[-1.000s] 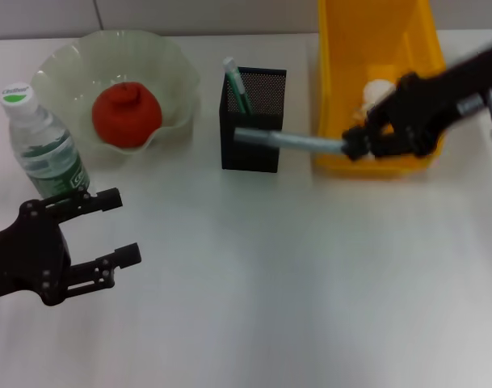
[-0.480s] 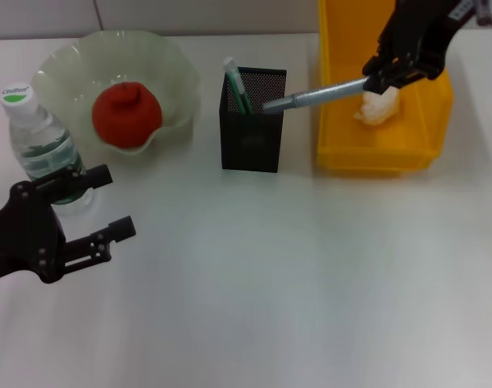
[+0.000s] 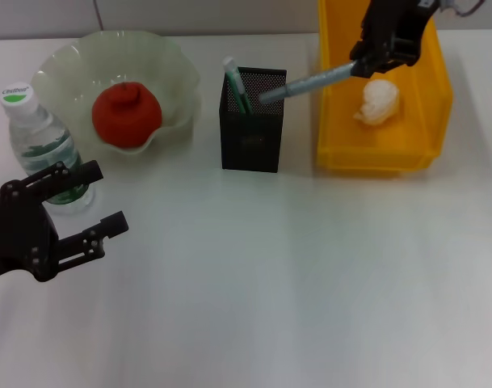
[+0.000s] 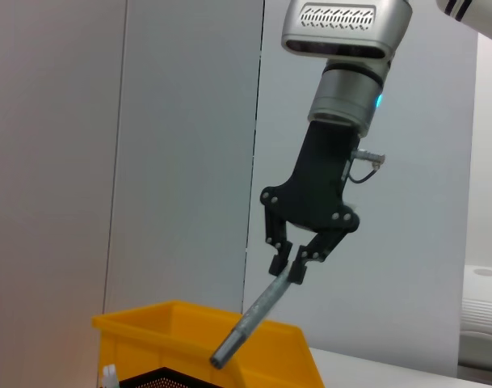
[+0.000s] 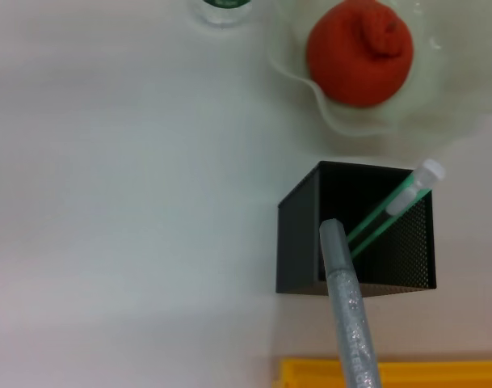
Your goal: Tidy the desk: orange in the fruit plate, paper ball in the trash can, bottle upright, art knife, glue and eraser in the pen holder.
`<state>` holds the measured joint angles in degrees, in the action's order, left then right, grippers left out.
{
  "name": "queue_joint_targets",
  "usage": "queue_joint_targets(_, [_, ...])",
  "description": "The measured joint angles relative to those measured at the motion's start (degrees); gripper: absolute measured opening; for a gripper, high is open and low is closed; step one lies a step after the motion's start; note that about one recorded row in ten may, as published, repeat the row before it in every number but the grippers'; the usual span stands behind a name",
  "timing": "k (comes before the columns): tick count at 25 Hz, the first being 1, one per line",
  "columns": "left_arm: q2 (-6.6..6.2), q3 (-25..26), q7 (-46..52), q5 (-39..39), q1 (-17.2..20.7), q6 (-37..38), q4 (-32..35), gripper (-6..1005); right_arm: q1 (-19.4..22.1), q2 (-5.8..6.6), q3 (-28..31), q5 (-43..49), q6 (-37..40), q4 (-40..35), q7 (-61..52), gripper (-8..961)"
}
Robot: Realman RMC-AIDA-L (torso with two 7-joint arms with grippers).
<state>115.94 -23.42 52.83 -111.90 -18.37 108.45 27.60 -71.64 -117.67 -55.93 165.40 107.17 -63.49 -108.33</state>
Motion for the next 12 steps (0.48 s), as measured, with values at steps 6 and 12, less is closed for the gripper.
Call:
queue_joint_targets(6, [-0.05, 0.04, -0.01, 0.02, 0.24, 0.24, 0.00, 768, -0.24, -0.69, -1.49, 0.35, -3.49, 1.95, -1.02, 187])
queue_joint_targets(12, [-0.05, -0.01, -0.62, 0.02, 0.35, 0.32, 0.00, 769, -0.64, -1.30, -5.30, 0.60, -7.98, 4.70, -2.78, 196])
